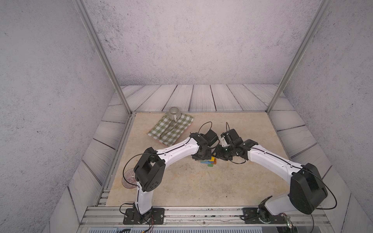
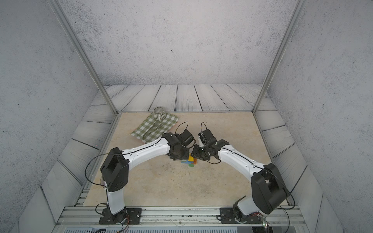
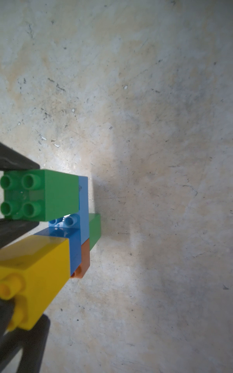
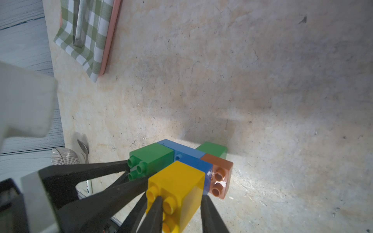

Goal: Assemble the number 4 with lego
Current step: Assemble the lego brick with the lego brick.

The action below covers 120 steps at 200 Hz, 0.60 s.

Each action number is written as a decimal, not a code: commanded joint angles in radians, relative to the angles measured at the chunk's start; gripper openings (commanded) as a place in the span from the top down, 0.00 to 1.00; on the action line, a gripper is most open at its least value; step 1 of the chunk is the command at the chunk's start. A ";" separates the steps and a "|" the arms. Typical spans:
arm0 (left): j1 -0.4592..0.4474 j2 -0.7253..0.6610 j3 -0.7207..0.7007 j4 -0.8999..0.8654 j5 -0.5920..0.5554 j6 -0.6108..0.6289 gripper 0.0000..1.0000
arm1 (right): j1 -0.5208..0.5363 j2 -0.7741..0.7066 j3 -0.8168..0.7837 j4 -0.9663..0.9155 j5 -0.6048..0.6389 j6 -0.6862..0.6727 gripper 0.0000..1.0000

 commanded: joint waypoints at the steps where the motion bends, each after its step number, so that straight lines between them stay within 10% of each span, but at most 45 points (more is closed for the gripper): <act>1: -0.021 0.041 0.000 -0.034 0.029 0.012 0.92 | -0.001 0.053 -0.078 -0.212 0.078 -0.006 0.67; 120: -0.039 0.072 0.026 -0.040 0.034 0.012 0.92 | -0.003 0.051 -0.082 -0.206 0.073 -0.003 0.67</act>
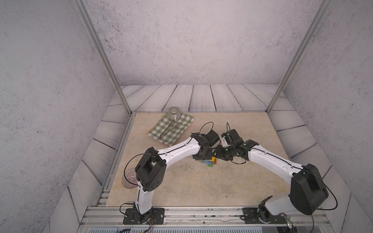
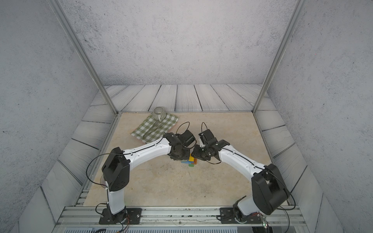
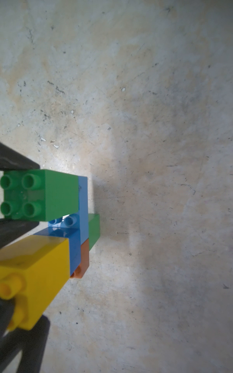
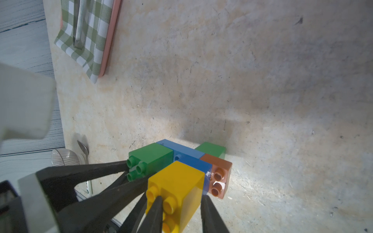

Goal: Assemble the number 4 with lego
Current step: Assemble the lego brick with the lego brick.

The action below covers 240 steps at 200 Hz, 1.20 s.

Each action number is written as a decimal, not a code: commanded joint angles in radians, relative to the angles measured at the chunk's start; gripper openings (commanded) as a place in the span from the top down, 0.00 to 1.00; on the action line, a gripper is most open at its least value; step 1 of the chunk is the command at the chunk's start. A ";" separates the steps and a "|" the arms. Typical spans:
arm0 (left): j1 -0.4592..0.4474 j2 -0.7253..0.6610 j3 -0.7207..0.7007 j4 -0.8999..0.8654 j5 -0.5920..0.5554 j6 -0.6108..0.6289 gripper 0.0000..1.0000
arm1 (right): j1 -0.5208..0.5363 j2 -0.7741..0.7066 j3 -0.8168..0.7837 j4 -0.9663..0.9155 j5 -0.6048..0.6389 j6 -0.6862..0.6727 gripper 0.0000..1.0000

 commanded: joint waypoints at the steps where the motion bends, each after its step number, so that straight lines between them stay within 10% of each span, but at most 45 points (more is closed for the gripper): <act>1: -0.029 0.056 0.002 -0.023 0.052 0.011 0.92 | 0.001 0.057 -0.074 -0.211 0.073 -0.004 0.67; 72: -0.036 0.059 0.016 -0.030 0.052 0.016 0.90 | 0.001 0.062 -0.072 -0.209 0.071 -0.005 0.67; 240: -0.037 0.006 0.022 -0.047 0.029 0.013 0.52 | -0.001 0.058 -0.065 -0.221 0.077 -0.010 0.67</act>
